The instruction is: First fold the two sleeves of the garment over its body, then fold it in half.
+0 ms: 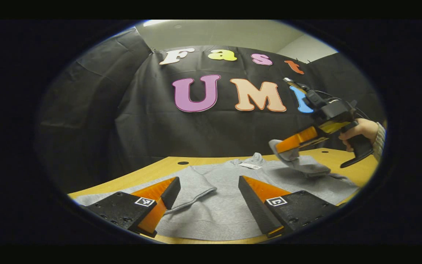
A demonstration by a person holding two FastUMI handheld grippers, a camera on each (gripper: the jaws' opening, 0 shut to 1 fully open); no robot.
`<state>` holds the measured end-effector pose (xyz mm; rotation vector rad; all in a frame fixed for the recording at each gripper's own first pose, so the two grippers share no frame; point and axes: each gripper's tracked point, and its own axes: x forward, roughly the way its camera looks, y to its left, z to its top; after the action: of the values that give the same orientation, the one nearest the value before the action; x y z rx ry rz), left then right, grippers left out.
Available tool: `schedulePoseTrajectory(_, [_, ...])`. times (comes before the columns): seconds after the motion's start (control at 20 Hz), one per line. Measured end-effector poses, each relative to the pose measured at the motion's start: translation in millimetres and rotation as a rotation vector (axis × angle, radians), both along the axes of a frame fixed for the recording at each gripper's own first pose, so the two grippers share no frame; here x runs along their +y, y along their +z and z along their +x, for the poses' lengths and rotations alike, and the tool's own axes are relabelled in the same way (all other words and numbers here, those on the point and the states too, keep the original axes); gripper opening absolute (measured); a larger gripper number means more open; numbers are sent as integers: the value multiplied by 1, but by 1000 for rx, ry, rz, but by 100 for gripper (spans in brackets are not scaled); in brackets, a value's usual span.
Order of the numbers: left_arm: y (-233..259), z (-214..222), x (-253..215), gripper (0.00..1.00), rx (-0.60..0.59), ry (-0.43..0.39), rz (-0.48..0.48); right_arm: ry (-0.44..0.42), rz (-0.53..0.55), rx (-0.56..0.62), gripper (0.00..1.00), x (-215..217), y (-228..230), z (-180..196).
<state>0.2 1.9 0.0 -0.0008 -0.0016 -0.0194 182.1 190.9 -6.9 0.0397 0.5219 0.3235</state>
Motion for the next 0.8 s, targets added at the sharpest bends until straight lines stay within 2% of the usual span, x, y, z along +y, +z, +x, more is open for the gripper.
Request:
schedulePoseTrajectory(0.2, [0, 0, 0, 94, -1, 0, 0, 88, 35, -5, 4, 70, -9, 17])
schedulePoseTrajectory(0.35, [-1, 1, 0, 94, -1, 0, -1, 122, 54, 10, 4, 110, -24, 27])
schedulePoseTrajectory(0.65, [0, 1, 0, 94, -1, -1, 0, 103, 58, 27, 4, 139, -59, 49])
schedulePoseTrajectory(0.8, [0, 0, 0, 94, -1, -1, 0, 111, 72, 55, 7, 143, -70, 51])
